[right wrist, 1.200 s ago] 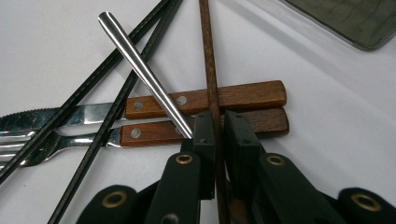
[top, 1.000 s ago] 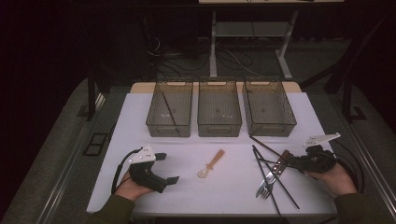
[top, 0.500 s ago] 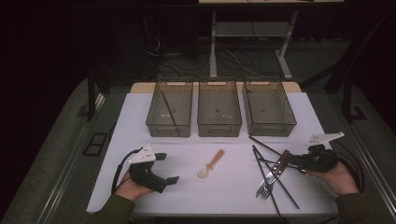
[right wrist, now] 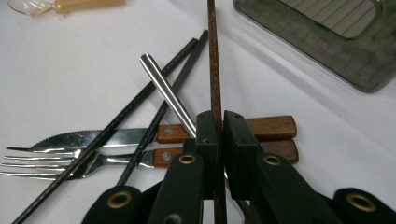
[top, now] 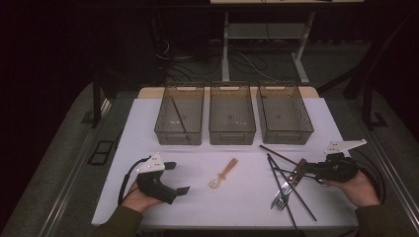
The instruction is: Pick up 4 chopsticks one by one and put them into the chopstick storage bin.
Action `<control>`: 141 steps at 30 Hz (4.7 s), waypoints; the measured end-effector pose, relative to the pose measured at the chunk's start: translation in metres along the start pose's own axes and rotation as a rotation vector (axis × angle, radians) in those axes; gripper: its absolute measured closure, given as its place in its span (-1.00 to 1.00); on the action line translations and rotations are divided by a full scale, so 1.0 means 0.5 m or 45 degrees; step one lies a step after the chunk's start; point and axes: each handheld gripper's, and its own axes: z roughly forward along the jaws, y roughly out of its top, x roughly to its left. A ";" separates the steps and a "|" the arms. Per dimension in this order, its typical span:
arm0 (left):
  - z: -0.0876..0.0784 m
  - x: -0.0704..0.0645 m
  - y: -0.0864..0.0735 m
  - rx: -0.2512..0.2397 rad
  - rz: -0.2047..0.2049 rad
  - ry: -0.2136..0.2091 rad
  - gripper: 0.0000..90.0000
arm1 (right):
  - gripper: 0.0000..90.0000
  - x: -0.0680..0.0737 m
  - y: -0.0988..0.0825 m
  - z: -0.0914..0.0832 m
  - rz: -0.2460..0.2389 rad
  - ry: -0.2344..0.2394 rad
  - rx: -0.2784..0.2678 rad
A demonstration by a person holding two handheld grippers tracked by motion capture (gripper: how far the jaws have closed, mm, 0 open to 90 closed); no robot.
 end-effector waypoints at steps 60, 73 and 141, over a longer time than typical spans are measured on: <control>0.004 -0.002 0.001 0.008 -0.004 -0.001 -1.00 | 0.89 0.078 0.127 0.034 -0.109 0.150 -0.181; 0.004 -0.002 0.001 0.009 -0.001 -0.001 -1.00 | 0.89 0.107 0.177 0.067 -0.120 0.176 -0.201; 0.011 -0.006 0.006 -0.009 -0.007 0.008 -1.00 | 0.89 0.184 0.500 0.286 -0.083 0.039 -0.081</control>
